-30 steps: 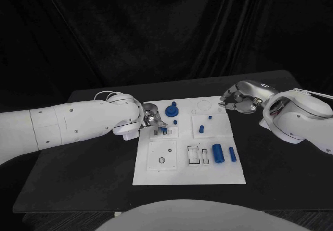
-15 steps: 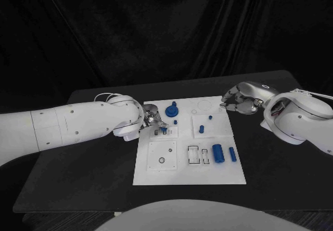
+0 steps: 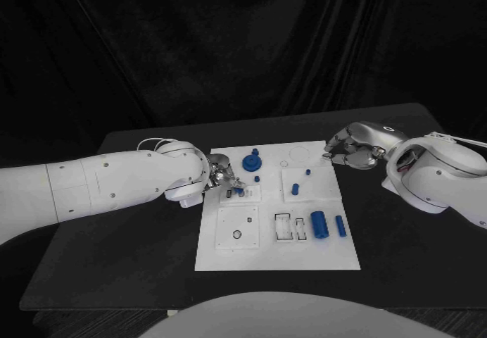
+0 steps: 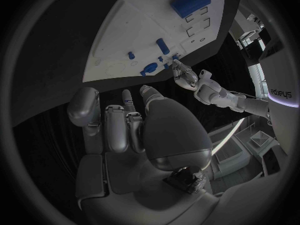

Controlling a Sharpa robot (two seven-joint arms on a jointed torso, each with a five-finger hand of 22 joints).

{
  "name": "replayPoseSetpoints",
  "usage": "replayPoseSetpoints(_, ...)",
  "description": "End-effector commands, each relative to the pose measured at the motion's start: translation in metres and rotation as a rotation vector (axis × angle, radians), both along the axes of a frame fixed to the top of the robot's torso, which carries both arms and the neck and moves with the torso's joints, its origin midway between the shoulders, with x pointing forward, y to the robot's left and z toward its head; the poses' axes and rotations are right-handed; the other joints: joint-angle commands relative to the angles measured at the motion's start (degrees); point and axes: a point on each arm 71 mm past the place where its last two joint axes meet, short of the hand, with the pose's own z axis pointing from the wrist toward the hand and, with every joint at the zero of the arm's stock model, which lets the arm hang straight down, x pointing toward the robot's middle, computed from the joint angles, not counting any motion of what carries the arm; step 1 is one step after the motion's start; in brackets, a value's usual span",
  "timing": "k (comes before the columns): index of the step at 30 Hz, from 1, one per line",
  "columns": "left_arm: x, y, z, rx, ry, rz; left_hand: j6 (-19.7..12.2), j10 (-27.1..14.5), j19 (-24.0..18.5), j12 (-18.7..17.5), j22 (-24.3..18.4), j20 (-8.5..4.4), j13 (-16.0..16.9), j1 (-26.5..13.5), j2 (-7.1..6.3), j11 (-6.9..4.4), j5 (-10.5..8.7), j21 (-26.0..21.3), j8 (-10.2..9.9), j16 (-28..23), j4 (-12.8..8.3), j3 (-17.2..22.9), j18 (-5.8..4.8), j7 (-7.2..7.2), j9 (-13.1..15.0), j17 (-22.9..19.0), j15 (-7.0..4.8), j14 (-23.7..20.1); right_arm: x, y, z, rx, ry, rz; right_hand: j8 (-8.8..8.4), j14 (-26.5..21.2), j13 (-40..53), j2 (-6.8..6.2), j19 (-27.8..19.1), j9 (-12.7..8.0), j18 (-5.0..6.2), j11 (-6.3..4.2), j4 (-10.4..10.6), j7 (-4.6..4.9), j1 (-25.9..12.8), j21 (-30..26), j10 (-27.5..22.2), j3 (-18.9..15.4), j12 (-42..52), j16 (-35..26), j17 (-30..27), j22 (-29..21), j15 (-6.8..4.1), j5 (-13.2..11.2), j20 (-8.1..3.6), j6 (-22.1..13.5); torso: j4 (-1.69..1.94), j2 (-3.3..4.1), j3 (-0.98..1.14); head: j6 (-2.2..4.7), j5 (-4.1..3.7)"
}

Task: Assemble the parts on the task board

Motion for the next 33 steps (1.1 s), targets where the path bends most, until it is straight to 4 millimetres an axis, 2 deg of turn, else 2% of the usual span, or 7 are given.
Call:
replayPoseSetpoints(1,-0.0013,-0.0002,-0.0023,-0.005,0.004,-0.010,-0.45,5.88,-0.05,-0.03,9.15,0.26,15.03,-0.06,-0.14,0.40,-0.37,-0.22,-0.41,0.15,0.08,-0.27,0.49,-0.06,0.08,15.09,0.38,6.11,0.0000,-0.0023,-0.0020,-0.008,0.014,-0.020,-0.40,2.91,12.26,-0.15,-0.32,-0.09,0.76,0.28,0.07,0.08,0.52,-0.28,3.51,0.29,-0.28,-0.20,1.18,6.50,0.28,0.17,0.07,-0.08,0.02,0.03,-0.07,0.01,0.02)
replayPoseSetpoints(9,-0.0027,-0.0005,-0.0056,-0.006,0.012,-0.013,-0.54,5.88,-0.08,-0.03,9.14,0.31,15.03,0.09,-0.13,0.45,-0.56,-0.25,-0.34,0.15,0.04,-0.37,0.50,-0.03,0.25,15.09,0.44,6.11,-0.0002,-0.0033,-0.0025,-0.010,0.016,-0.023,-0.40,2.91,12.26,-0.15,-0.32,-0.09,0.76,0.28,0.07,0.08,0.52,-0.28,3.51,0.29,-0.28,-0.20,1.18,6.50,0.28,0.17,0.07,-0.08,0.09,0.04,-0.04,0.01,0.00)
replayPoseSetpoints(20,-0.0047,-0.0022,-0.0075,-0.007,0.021,-0.024,-0.60,5.88,-0.14,-0.03,9.11,0.39,15.03,0.41,-0.05,0.48,-0.65,-0.32,-0.11,0.15,-0.09,-0.46,0.52,-0.04,0.58,15.09,0.50,6.11,-0.0002,-0.0034,-0.0029,-0.012,0.019,-0.024,-0.41,2.89,12.24,-0.16,-0.34,-0.12,0.77,0.28,0.04,0.09,0.57,-0.37,3.49,0.34,-0.30,-0.25,1.12,6.48,0.29,0.25,0.07,-0.07,-0.01,0.06,-0.07,0.01,-0.01)
replayPoseSetpoints(33,-0.0060,-0.0033,-0.0072,-0.025,0.016,-0.039,-0.86,5.88,-0.23,-0.03,9.16,0.51,15.03,2.51,0.29,0.34,0.47,-0.47,1.03,0.15,-1.31,-0.48,0.57,-0.27,2.17,15.09,0.47,6.11,-0.0001,-0.0033,-0.0037,-0.016,0.024,-0.026,-0.44,2.87,12.19,-0.18,-0.38,-0.34,0.79,0.32,-0.53,0.10,1.32,-0.76,3.44,1.05,-0.34,-0.35,1.05,6.41,0.31,1.30,0.07,0.07,0.05,0.04,0.03,0.01,-0.07)
